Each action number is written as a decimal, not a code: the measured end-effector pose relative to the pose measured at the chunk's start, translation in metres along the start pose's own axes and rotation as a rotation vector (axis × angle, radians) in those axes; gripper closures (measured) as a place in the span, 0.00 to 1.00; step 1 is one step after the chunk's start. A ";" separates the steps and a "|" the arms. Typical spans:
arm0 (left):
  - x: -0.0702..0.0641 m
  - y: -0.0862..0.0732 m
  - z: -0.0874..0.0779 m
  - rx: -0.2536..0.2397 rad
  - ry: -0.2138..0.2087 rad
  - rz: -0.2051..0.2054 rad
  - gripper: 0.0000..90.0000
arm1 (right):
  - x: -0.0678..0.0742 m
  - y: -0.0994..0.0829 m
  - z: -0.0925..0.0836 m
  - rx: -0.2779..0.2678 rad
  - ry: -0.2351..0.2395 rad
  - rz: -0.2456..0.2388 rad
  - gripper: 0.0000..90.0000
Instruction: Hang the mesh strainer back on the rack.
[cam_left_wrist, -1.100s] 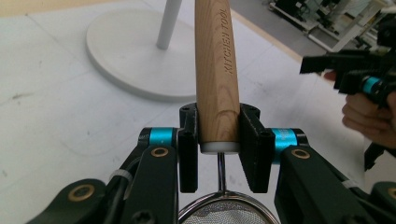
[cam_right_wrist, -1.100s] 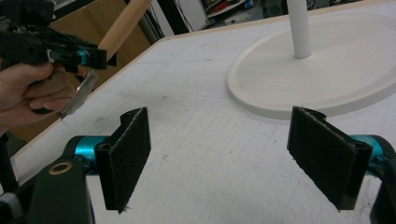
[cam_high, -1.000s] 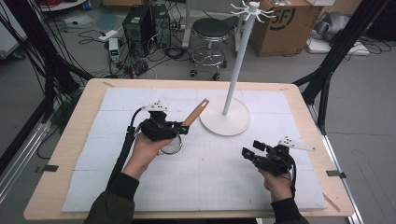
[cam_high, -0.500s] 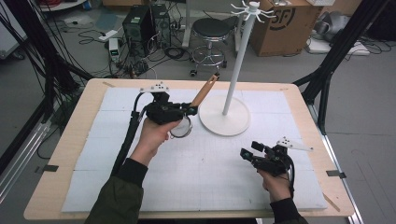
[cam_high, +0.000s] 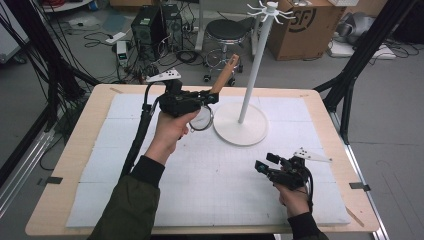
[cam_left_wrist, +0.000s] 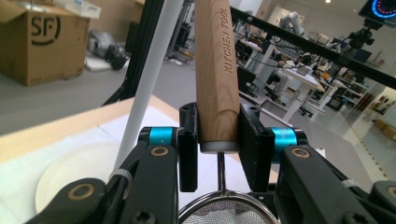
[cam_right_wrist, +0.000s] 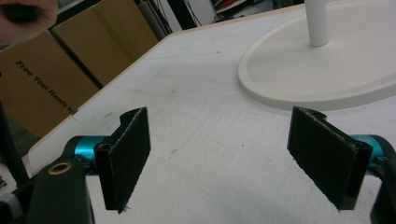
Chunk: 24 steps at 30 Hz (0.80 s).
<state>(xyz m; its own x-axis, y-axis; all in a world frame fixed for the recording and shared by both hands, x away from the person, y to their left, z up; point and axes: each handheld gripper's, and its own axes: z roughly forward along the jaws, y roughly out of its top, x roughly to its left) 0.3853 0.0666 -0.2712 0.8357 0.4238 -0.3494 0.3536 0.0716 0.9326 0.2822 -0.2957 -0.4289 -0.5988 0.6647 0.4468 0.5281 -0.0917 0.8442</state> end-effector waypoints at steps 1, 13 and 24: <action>-0.001 0.002 0.001 -0.011 -0.006 0.002 0.79 | 0.000 0.000 0.000 -0.001 0.002 -0.002 0.23; -0.006 0.023 0.007 -0.080 -0.056 0.003 0.79 | -0.002 -0.001 0.002 0.003 0.014 0.007 0.23; -0.012 0.039 0.018 -0.118 -0.098 0.019 0.79 | -0.002 -0.002 0.005 0.008 0.021 0.009 0.23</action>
<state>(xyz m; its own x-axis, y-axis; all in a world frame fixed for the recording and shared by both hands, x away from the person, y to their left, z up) 0.3969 0.0481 -0.2324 0.8809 0.3360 -0.3334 0.2904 0.1726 0.9412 0.2856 -0.2925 -0.4327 -0.6066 0.6479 0.4607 0.5382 -0.0920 0.8378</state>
